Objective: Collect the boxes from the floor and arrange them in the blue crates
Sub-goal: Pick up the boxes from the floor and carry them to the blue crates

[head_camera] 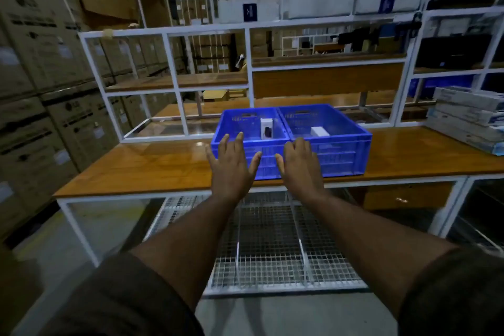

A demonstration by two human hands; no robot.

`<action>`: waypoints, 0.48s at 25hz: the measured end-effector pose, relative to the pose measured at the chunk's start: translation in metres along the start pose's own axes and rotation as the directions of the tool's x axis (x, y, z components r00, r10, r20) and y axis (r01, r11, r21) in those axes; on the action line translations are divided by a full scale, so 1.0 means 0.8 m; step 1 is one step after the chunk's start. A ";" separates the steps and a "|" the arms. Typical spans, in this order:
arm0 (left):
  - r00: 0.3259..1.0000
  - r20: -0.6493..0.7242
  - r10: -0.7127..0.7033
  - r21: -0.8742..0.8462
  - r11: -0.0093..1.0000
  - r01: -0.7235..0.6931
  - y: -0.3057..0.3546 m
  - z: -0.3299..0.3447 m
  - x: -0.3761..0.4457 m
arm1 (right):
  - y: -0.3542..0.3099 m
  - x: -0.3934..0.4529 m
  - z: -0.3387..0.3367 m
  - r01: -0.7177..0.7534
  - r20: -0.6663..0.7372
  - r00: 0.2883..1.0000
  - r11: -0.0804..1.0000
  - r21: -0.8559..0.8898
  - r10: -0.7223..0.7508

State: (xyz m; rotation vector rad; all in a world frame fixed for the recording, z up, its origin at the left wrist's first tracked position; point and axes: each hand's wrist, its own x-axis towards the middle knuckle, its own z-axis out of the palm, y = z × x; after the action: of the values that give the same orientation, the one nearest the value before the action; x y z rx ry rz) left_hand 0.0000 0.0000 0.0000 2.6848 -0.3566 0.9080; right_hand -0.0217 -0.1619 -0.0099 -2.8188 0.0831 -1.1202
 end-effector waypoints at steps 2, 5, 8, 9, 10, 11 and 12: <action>0.998 0.006 -0.059 -0.075 0.995 0.059 -0.019 -0.002 -0.017 | -0.022 -0.009 0.013 -0.034 0.076 0.997 0.996 0.080 0.028; 0.989 0.072 -0.126 -0.052 0.990 0.130 -0.059 0.002 -0.056 | -0.053 -0.038 0.043 -0.021 0.175 0.984 0.987 0.159 -0.007; 0.967 0.145 -0.209 0.052 0.978 0.203 -0.099 0.004 -0.097 | -0.084 -0.067 0.071 0.026 0.270 0.958 0.963 0.268 -0.100; 0.954 0.168 -0.248 0.086 0.968 0.236 -0.114 0.007 -0.109 | -0.095 -0.073 0.081 0.035 0.304 0.944 0.954 0.299 -0.130; 0.938 0.183 -0.293 0.118 0.954 0.275 -0.131 0.008 -0.121 | -0.110 -0.080 0.092 0.054 0.339 0.926 0.946 0.320 -0.167; 0.924 0.187 -0.334 0.138 0.940 0.312 -0.146 0.009 -0.135 | -0.123 -0.087 0.103 0.079 0.361 0.910 0.939 0.335 -0.205; 0.905 0.194 -0.378 0.160 0.923 0.351 -0.158 0.008 -0.150 | -0.136 -0.096 0.113 0.107 0.381 0.892 0.931 0.349 -0.245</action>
State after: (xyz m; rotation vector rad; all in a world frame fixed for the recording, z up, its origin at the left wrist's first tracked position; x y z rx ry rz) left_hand -0.0486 0.1325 -0.1030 2.8325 0.1656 0.5352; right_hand -0.0146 -0.0397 -0.1145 -2.7296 -0.3679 -0.4665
